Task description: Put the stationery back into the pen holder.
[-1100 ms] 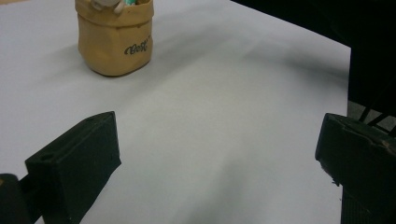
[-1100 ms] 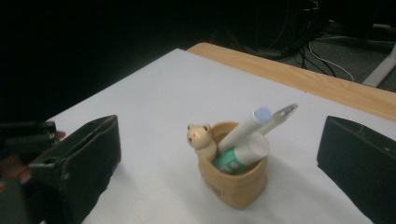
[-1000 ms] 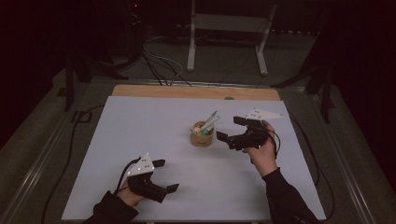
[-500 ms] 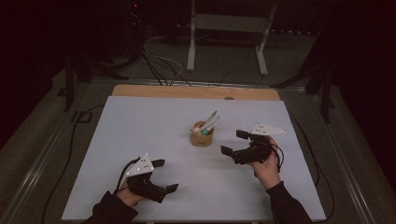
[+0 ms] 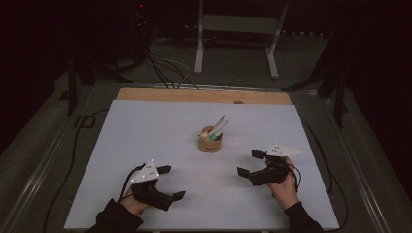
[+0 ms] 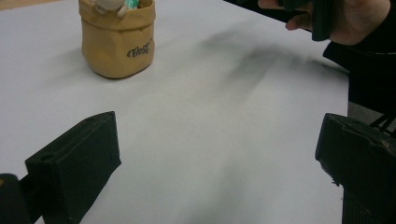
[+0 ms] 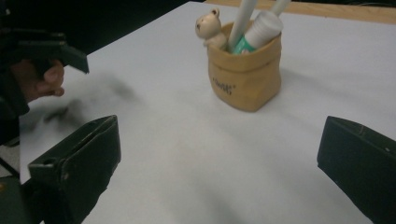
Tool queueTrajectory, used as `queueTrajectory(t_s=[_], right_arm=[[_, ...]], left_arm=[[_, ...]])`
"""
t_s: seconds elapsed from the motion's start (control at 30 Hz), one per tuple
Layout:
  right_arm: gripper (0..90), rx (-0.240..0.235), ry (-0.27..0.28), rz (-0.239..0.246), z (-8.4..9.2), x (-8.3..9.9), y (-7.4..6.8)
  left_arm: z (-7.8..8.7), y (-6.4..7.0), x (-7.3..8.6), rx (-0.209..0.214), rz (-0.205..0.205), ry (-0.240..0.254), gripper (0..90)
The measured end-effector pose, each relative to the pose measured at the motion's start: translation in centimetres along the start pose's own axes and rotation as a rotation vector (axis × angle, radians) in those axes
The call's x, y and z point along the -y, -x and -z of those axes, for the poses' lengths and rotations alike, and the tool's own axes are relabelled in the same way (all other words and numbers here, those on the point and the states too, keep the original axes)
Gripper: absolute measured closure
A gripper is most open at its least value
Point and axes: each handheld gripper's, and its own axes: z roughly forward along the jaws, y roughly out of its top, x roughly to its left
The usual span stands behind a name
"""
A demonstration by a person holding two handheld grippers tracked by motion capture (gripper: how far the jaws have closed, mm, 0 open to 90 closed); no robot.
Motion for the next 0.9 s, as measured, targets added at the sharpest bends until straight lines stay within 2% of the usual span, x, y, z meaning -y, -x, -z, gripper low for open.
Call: queueTrajectory(t_s=[0.27,0.47,0.67,0.9], right_arm=[[0.0,-0.001,-0.009,-0.006,1.6,2.2,-0.1],[0.0,0.038,-0.030,-0.007,2.8,3.4,0.0],[0.0,0.061,-0.024,-0.031,3.8,4.2,0.5],[0.0,0.078,-0.025,-0.025,4.0,4.3,0.8]], left_arm=[[0.1,0.0,0.0,-0.002,0.006,0.009,0.5],[0.1,0.0,0.0,-0.006,0.003,0.008,0.5],[0.0,0.0,0.0,-0.005,-0.001,0.005,0.5],[-0.1,0.0,0.1,-0.002,-0.003,0.002,0.5]])
